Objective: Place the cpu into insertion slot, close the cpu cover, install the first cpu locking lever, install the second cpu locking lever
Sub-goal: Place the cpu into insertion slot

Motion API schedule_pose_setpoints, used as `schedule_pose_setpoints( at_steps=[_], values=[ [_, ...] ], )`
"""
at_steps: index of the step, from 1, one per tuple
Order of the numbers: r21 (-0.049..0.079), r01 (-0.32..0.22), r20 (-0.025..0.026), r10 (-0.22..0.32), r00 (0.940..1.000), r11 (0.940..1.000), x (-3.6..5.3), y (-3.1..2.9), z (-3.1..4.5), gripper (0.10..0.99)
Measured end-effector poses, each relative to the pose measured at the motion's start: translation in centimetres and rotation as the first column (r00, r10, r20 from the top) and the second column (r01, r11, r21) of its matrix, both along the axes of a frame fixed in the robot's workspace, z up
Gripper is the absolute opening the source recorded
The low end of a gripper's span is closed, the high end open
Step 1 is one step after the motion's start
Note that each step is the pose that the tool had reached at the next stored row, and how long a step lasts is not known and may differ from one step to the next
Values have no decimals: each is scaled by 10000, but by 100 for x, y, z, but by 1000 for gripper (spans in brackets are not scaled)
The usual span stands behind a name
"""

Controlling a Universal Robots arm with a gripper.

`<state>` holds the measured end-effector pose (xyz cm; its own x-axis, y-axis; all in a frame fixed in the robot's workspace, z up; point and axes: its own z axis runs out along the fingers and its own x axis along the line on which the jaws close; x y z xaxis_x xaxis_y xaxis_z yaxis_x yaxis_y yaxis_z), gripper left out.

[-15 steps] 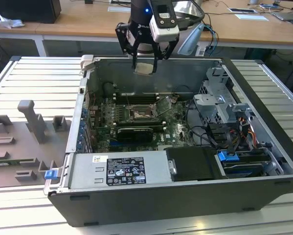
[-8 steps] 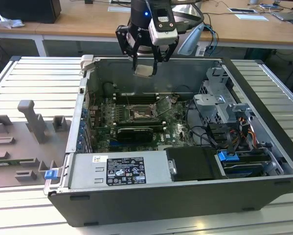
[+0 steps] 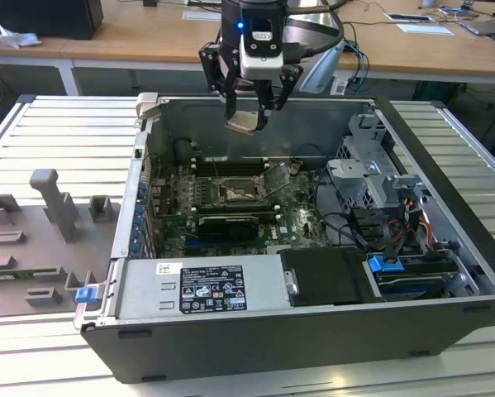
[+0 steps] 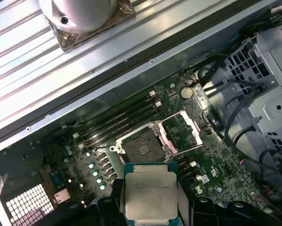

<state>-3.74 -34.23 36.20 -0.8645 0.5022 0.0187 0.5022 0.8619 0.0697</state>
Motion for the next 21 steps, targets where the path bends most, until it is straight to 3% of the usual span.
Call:
schedule_pose_setpoints(
  at_steps=[5, 7, 9, 14, 17, 21],
  values=[
    [0, 978, 1, -978, 9952, 9952, 0, 0, -19, 537],
    [0, 1366, 0, -1366, 9906, 9906, 0, 0, -27, 537],
    [-1, 1889, 1, -1889, 9820, 9820, 0, 0, -37, 537],
    [-5, 3341, 2, -3341, 9425, 9425, 0, 0, -72, 537],
    [-8, 3969, 3, -3969, 9179, 9179, 0, 0, -88, 537],
    [-16, 4540, 7, -4540, 8910, 8910, 0, 0, -104, 537]
  ],
)
